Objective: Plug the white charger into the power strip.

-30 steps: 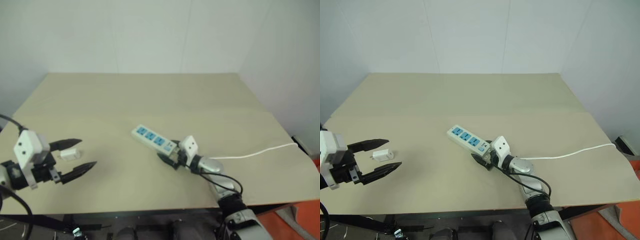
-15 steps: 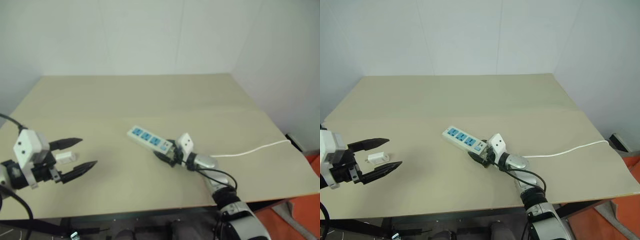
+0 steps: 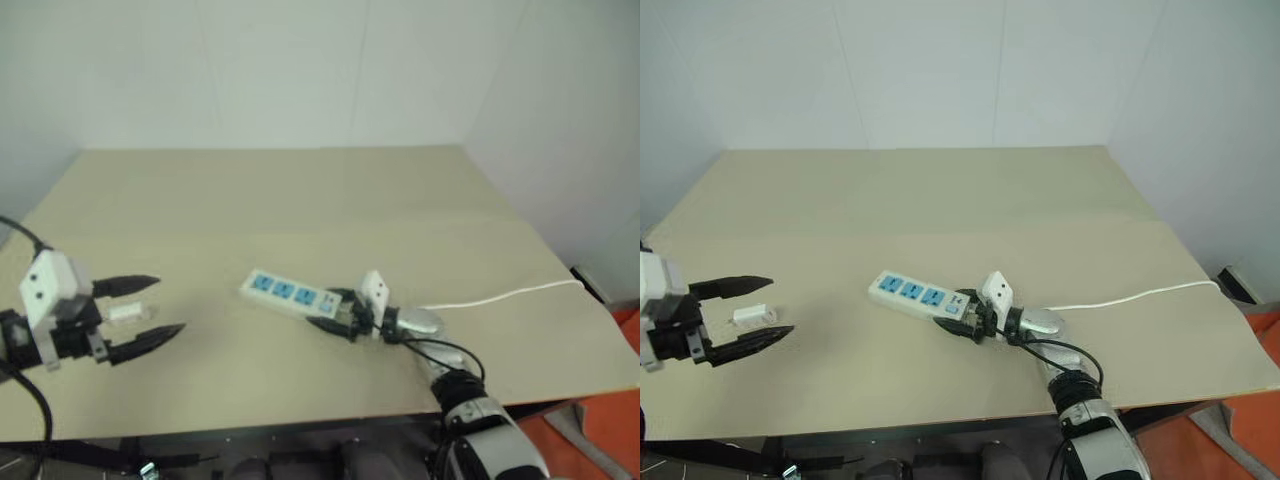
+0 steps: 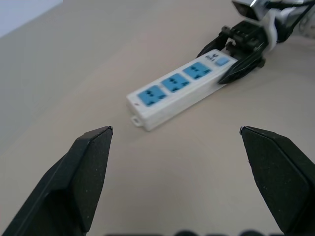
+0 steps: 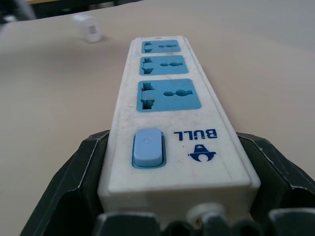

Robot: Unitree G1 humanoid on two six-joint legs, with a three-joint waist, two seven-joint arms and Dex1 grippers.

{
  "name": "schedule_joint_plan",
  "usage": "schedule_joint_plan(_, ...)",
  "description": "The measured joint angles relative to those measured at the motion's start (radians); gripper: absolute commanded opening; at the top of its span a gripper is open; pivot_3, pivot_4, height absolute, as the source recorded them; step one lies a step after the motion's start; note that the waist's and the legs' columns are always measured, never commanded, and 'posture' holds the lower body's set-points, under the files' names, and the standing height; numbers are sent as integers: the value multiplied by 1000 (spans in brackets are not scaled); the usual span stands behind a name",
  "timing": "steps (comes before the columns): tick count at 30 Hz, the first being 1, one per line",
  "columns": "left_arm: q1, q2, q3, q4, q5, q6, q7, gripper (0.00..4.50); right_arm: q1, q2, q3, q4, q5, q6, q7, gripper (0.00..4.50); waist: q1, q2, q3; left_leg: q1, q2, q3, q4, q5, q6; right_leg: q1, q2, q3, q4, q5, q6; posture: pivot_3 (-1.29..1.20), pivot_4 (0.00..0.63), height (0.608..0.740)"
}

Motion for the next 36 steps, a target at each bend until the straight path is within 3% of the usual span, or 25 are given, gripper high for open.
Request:
schedule_joint_plan(8, -143, 189, -115, 282, 108, -143, -217, 4500, -105, -26, 34, 118, -5, -42, 202, 3406, -3, 1, 2, -6, 0, 0, -5, 0, 0, -10, 2, 0, 3, 2, 3, 0, 150, 740)
schedule_joint_plan(12, -300, 317, -298, 481, 216, -259, -326, 4500, -134, 5, 37, 201, -28, -112, 218, 3406, -10, 1, 2, -7, 0, 0, -6, 0, 0, -11, 2, 0, 4, 2, 4, 0, 150, 740)
schedule_joint_plan(15, -515, 371, -512, 631, 379, -388, -395, 4500, -147, 26, 36, 230, -37, -140, 217, 3406, -13, 1, 2, -6, 0, 0, -5, 0, 0, -11, 3, 0, 4, 3, 5, 0, 150, 740)
schedule_joint_plan(20, -938, 316, -855, 864, 684, -585, -466, 4500, -153, 39, 34, 249, -47, -161, 215, 3406, -6, -1, 1, -7, 1, -2, -3, 0, 0, -10, 7, 2, 7, 3, 5, 0, 150, 740)
schedule_joint_plan(23, -1132, 263, -1060, 993, 790, -673, -473, 4500, -154, 51, 34, 249, -58, -166, 213, 3406, -8, -1, 1, -7, 1, -2, -1, 0, 0, -11, 10, 6, 10, 3, 5, 0, 150, 740)
schedule_joint_plan(30, -1361, 188, -1402, 1201, 854, -791, -473, 4500, -152, 56, 32, 245, -61, -167, 211, 3406, -10, -1, 1, -7, 2, -2, 0, 0, 1, -13, 13, 10, 12, 3, 5, 0, 150, 740)
schedule_joint_plan(36, -1456, 105, -1537, 1315, 856, -805, -474, 4500, -152, 52, 28, 246, -61, -163, 210, 3406, -4, -1, 1, -7, 1, -2, 2, 0, 0, -13, 13, 11, 15, 3, 5, 0, 150, 740)
